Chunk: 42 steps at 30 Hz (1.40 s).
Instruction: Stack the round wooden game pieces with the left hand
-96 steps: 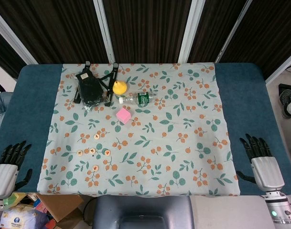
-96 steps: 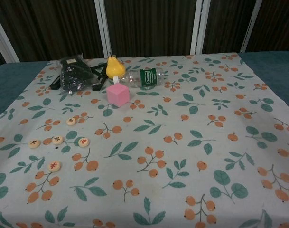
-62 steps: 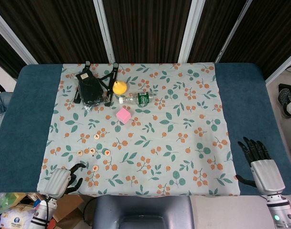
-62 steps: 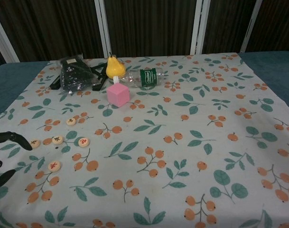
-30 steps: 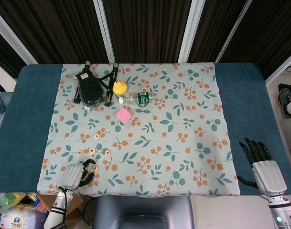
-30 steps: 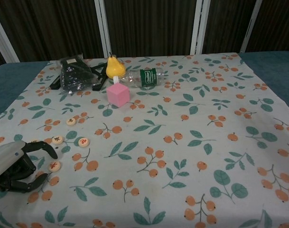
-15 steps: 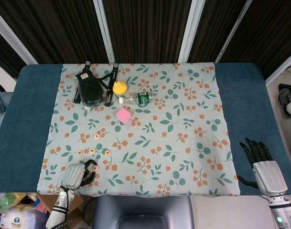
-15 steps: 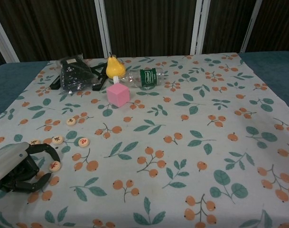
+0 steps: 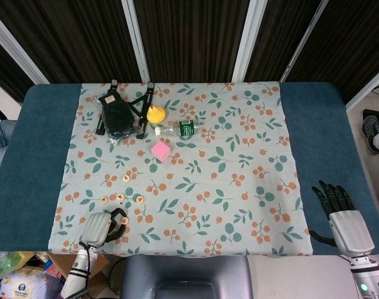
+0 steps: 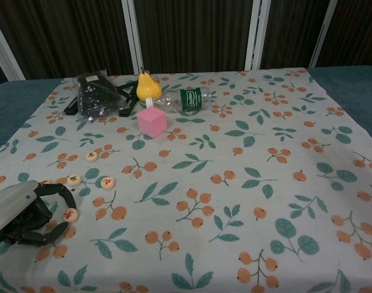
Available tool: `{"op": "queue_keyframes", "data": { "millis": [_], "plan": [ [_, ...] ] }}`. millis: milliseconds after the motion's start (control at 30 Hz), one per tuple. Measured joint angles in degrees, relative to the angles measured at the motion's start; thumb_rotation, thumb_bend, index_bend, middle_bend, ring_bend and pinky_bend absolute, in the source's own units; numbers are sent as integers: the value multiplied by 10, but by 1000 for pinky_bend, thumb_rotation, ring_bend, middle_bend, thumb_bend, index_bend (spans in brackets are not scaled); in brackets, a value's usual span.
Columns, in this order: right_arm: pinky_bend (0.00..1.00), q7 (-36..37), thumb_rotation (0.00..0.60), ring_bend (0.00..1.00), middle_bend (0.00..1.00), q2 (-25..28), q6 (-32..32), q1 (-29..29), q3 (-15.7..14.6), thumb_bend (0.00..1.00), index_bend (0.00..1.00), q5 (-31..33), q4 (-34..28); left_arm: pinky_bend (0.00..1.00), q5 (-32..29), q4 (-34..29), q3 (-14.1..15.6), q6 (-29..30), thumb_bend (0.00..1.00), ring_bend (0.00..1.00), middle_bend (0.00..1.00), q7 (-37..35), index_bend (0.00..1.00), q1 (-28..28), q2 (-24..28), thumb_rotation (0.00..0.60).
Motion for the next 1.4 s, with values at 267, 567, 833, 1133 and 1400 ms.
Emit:
{"op": "queue_keyframes", "data": {
  "millis": [267, 567, 833, 1133, 1400],
  "plan": [
    [0, 1, 600, 0, 0, 1, 0, 0, 0, 204, 0, 1, 0, 1000, -1, -10, -10, 11, 413, 1000, 1000, -7, 487, -1, 6, 600],
    [0, -4, 600, 0, 0, -1, -3, 0, 1, 204, 0, 5, -1, 1000, -61, -29, -78, 9, 416, 1000, 1000, -15, 486, -13, 55, 600],
    [0, -6, 600, 0, 0, -2, -6, 1, 2, 204, 0, 7, -2, 1000, -98, -17, -89, -20, 416, 1000, 1000, -10, 482, -21, 67, 600],
    [0, -2, 600, 0, 0, -1, -5, 1, 2, 205, 0, 6, -1, 1000, -108, 12, -82, -33, 416, 1000, 1000, -8, 468, -29, 46, 600],
    [0, -2, 600, 0, 0, -1, -5, 1, 2, 204, 0, 4, -1, 1000, -114, 28, -85, -35, 416, 1000, 1000, -9, 460, -35, 31, 600]
  ]
}}
